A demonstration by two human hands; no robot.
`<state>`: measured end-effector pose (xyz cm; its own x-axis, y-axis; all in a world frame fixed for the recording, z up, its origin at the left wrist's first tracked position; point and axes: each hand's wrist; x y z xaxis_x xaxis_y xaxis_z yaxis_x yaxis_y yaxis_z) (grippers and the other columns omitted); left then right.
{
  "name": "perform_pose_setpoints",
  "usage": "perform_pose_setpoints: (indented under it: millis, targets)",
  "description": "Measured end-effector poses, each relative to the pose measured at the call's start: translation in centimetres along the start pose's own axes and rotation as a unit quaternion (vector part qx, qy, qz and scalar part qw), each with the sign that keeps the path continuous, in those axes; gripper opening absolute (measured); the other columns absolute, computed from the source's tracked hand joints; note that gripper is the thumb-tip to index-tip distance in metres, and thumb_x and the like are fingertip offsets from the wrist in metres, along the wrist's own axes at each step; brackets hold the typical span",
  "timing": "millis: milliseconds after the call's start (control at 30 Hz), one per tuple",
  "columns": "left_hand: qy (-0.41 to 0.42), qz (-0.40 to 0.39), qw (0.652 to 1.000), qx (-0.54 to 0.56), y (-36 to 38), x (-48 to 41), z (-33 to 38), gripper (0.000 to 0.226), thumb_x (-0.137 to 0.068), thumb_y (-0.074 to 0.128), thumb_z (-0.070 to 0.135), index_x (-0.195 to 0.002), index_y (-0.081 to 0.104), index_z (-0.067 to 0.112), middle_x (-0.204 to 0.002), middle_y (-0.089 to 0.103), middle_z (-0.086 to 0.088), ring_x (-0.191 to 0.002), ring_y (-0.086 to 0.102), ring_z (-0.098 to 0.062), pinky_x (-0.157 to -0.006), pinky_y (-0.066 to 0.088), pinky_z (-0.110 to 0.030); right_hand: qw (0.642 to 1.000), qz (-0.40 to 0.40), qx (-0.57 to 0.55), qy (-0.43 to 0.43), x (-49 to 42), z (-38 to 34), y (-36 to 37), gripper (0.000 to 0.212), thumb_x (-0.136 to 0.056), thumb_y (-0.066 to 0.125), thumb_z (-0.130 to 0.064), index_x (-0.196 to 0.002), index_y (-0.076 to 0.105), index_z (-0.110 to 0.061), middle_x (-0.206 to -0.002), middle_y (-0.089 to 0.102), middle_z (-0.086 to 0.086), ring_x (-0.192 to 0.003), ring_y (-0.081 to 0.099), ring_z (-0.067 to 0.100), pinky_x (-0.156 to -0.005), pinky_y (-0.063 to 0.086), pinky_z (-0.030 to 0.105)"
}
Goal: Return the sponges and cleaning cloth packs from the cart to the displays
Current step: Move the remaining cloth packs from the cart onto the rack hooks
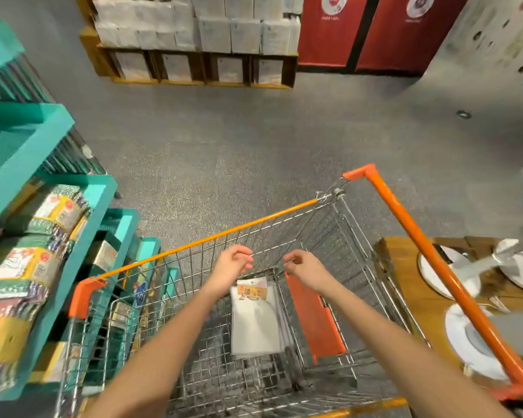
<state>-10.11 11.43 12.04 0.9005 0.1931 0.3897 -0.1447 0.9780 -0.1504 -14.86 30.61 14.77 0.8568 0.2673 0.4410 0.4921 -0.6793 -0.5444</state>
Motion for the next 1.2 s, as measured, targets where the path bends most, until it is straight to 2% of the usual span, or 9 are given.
perform_pose_setpoints:
  millis: [133,267,367,433,533,733,867,1000,1200]
  targets:
    - [-0.066,-0.005,0.997,-0.027,0.6,-2.7,-4.7,0.028,-0.089,0.047,-0.012,-0.084,0.059,0.013,-0.075,0.063,-0.005,-0.050,0.061,0.000,-0.055,0.046,-0.021,0.999,-0.032,0.008,0.037,-2.7,3.5,2.2,0.017,-0.088,0.058,-0.007,-0.104,0.064,-0.005,-0.101,0.066,0.015,-0.091,0.058,0.020,-0.084,0.044,0.030]
    - [-0.113,-0.011,0.992,-0.062,1.2,-5.2,-10.6,0.026,-0.093,0.047,-0.005,-0.084,0.059,0.017,-0.077,0.064,-0.004,-0.062,0.060,-0.010,-0.055,0.047,-0.018,0.995,-0.072,0.019,0.063,-6.4,7.2,5.0,0.015,-0.088,0.058,-0.006,-0.102,0.064,-0.006,-0.089,0.062,0.006,-0.083,0.055,0.017,-0.076,0.042,0.030]
    - [-0.140,-0.013,0.987,-0.071,1.6,-6.9,-14.9,0.020,-0.085,0.057,-0.003,-0.082,0.061,0.016,-0.084,0.064,-0.009,-0.075,0.063,-0.019,-0.072,0.054,-0.033,0.994,-0.088,0.015,0.070,-8.9,9.7,7.4,0.014,-0.089,0.056,-0.006,-0.089,0.064,-0.017,-0.089,0.061,0.004,-0.084,0.054,0.015,-0.077,0.043,0.031]
    - [-0.162,-0.026,0.980,-0.112,2.1,-8.0,-17.6,0.012,-0.084,0.058,0.008,-0.089,0.062,0.018,-0.095,0.067,-0.010,-0.090,0.063,-0.027,-0.083,0.051,-0.041,0.991,-0.100,0.016,0.092,-10.5,11.6,9.1,0.012,-0.090,0.055,-0.009,-0.087,0.065,-0.013,-0.086,0.061,0.006,-0.082,0.053,0.015,-0.070,0.040,0.029]
    - [-0.178,-0.032,0.962,-0.206,2.9,-10.1,-20.9,0.023,-0.086,0.052,0.008,-0.105,0.063,0.014,-0.101,0.065,-0.007,-0.093,0.061,-0.025,-0.079,0.050,-0.032,0.986,-0.116,0.021,0.114,-12.2,14.4,11.7,0.012,-0.092,0.051,-0.007,-0.089,0.063,-0.007,-0.081,0.061,0.013,-0.077,0.051,0.014,-0.058,0.029,0.026]
    - [-0.123,-0.070,0.892,-0.429,4.5,-13.6,-25.4,0.043,-0.084,0.046,0.002,-0.127,0.053,0.005,-0.125,0.055,-0.017,-0.113,0.053,-0.036,-0.091,0.049,-0.045,0.982,-0.102,-0.011,0.159,-13.8,19.4,14.7,0.020,-0.092,0.052,-0.003,-0.106,0.064,0.004,-0.098,0.067,0.018,-0.089,0.061,0.023,-0.069,0.043,0.029]
    - [-0.010,-0.034,0.855,-0.517,5.9,-14.3,-27.4,0.047,-0.069,0.052,-0.002,-0.115,0.060,0.000,-0.108,0.061,-0.024,-0.092,0.060,-0.043,-0.071,0.055,-0.048,0.980,-0.095,-0.038,0.168,-14.3,21.4,15.6,0.020,-0.090,0.056,-0.003,-0.108,0.063,0.002,-0.100,0.067,0.016,-0.083,0.056,0.013,-0.066,0.040,0.022]
    - [-0.055,-0.057,0.849,-0.523,6.5,-15.7,-28.0,0.062,-0.082,0.046,-0.001,-0.142,0.034,0.009,-0.147,0.035,-0.016,-0.133,0.033,-0.037,-0.108,0.032,-0.050,0.980,-0.103,-0.028,0.167,-14.6,22.8,16.1,0.021,-0.096,0.048,-0.009,-0.112,0.060,-0.006,-0.104,0.062,0.009,-0.050,0.053,-0.003,-0.042,0.035,0.007]
    - [-0.052,-0.058,0.823,-0.563,6.4,-16.7,-29.8,0.072,-0.085,0.050,0.003,-0.149,0.019,0.016,-0.158,0.014,-0.012,-0.142,0.019,-0.036,-0.112,0.025,-0.052,0.984,-0.103,-0.008,0.147,-15.0,24.2,16.6,0.031,-0.096,0.047,-0.009,-0.126,0.055,-0.006,-0.125,0.061,0.012,-0.090,0.058,0.016,-0.055,0.041,0.009]
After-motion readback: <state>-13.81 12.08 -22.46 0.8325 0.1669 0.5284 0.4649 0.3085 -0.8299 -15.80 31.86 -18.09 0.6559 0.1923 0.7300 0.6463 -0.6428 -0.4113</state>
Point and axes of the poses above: each hand's wrist, its own x-axis away from the middle knuckle, its own y-axis out of the palm, z = x × y
